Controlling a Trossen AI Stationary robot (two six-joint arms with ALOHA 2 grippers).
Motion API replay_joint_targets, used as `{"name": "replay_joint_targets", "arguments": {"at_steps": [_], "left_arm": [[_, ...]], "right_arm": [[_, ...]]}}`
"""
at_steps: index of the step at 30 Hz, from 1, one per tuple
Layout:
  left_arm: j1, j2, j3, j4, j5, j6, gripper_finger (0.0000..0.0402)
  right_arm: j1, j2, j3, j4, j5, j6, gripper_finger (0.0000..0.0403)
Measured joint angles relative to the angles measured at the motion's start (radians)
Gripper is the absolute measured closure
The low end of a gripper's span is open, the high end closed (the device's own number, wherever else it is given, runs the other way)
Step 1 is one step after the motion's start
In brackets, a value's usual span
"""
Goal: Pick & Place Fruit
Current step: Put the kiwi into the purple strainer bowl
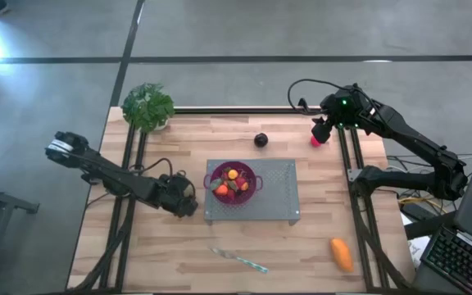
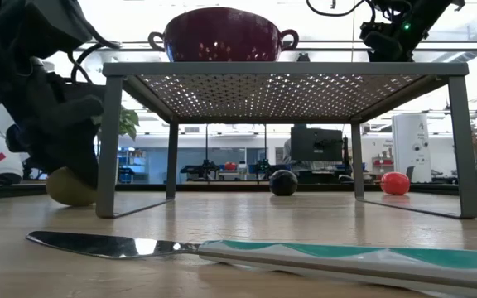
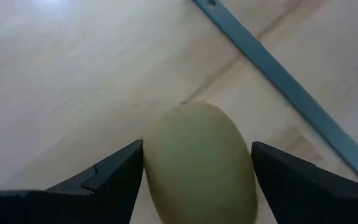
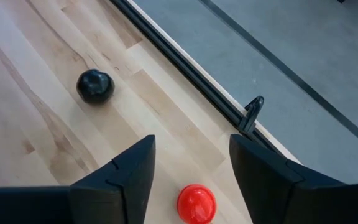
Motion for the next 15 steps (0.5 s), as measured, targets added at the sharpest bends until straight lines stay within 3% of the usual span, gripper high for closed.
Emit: {"name": "replay_joint_targets", "arguments": {"at_steps": [15], "left_arm": [[0.000, 0.034, -0.002, -0.001, 0.017, -0.036, 0.0108]], "right_arm": [[0.000, 0.000, 0.000, 0.000, 0.000, -0.001, 0.0229]]}}
